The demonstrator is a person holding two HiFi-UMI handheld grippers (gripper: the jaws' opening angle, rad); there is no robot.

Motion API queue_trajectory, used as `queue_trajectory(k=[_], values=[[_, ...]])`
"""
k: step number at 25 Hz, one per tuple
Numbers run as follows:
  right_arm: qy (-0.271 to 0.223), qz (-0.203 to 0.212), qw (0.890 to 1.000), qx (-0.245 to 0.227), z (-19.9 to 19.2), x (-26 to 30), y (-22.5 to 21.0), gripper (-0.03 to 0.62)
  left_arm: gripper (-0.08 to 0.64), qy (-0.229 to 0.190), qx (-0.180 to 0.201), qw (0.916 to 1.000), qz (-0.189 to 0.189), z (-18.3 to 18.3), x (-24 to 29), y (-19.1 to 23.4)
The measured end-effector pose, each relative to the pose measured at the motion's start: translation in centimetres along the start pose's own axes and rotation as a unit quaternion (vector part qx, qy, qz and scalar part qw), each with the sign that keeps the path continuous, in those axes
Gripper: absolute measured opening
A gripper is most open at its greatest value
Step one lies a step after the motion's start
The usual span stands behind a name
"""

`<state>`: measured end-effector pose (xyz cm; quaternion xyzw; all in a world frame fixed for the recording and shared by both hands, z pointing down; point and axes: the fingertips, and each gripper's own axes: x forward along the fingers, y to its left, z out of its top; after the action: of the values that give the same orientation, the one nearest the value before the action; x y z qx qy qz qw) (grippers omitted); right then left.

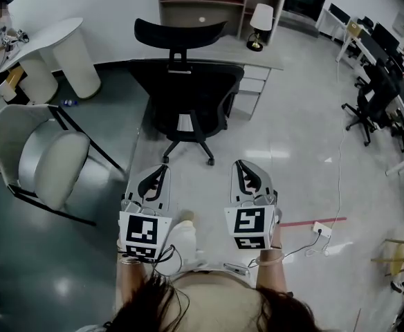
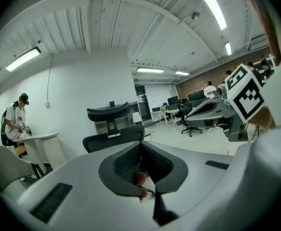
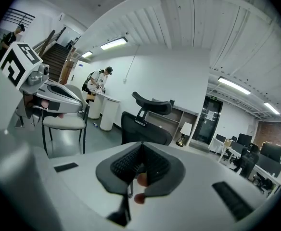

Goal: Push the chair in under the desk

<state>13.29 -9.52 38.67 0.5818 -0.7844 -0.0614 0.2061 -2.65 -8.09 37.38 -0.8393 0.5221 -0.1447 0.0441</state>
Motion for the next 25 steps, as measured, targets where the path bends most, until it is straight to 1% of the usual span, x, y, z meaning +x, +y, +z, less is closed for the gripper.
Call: queue_trajectory(k=[2, 13, 20, 25], values=[[-0.002, 0.0, 1.0, 0.0, -0.2, -0.8, 0.1, 0.026, 0.017, -0.003, -0.004, 1.0, -0.002, 0.1, -0.7, -0.6], [-0.006, 0.002, 1.0, 0.004, -1.0, -3.1, -0.2, 0.025, 0.017, 0.0, 0.008, 1.0, 0.001, 0.5, -2.2, -2.7], [-0.006, 0.0, 1.0, 0.007, -1.3, -2.7, -0.6, 0.025, 0.017, 0.001, 0.015, 0.9999, -0.005, 0.8, -1.7, -3.2], [-0.002, -0.005, 1.0, 0.007, -1.0, -1.1, -0.9, 0.025, 0.017, 0.004, 0.021, 0.9997, -0.008, 0.8, -0.3, -2.3]])
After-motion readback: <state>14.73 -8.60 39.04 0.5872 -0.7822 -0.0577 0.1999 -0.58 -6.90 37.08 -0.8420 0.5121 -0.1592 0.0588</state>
